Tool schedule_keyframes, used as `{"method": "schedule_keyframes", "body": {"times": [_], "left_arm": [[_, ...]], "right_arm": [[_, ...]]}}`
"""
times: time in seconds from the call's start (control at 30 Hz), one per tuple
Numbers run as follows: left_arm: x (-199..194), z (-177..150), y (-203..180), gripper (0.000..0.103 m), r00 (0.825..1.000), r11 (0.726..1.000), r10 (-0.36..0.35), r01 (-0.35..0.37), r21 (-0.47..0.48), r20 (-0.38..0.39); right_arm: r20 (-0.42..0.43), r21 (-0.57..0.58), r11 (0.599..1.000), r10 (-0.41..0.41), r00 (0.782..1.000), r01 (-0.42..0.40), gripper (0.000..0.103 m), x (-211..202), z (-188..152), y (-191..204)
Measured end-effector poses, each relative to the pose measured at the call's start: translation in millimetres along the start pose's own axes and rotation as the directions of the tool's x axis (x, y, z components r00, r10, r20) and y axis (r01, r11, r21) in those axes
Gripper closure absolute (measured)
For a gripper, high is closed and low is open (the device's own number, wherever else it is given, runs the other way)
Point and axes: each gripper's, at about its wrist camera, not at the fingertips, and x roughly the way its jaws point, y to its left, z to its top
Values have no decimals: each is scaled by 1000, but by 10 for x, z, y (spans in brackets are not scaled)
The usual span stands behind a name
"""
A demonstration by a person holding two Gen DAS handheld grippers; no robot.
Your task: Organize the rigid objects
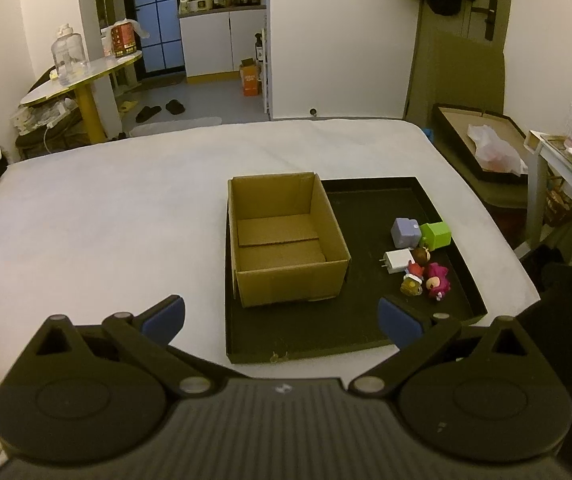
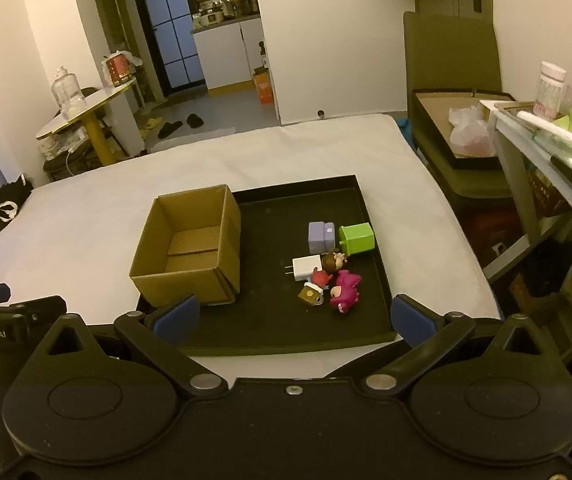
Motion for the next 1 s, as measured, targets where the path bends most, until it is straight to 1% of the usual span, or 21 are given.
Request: {"method": "schedule_keyframes", "body": {"times": [0.13, 0.27, 0.47, 0.77, 1.0], "left_arm": [[83, 40, 55, 1, 1000, 1000, 6, -6, -10, 6], [200, 63, 126, 1, 1000, 999, 16, -16, -32, -12], [332, 57, 213, 1, 999, 998, 37, -38, -46, -26], [571, 101, 276, 1, 997, 995, 58, -61, -75, -44], [728, 212, 289, 1, 996, 992, 72, -77, -103, -47]], "right_arm": [[-1, 4, 1000, -5, 1000, 5, 0, 113, 12, -9], [-4, 16, 1000, 5, 1000, -5, 0, 210, 35, -34], [-1, 20, 1000, -5, 1000, 5, 0, 328, 29, -70], [-25, 63, 998, -7, 1000, 9, 0, 586, 46, -200], [-48, 117, 993, -17, 999, 22, 0, 777, 14, -330]]}}
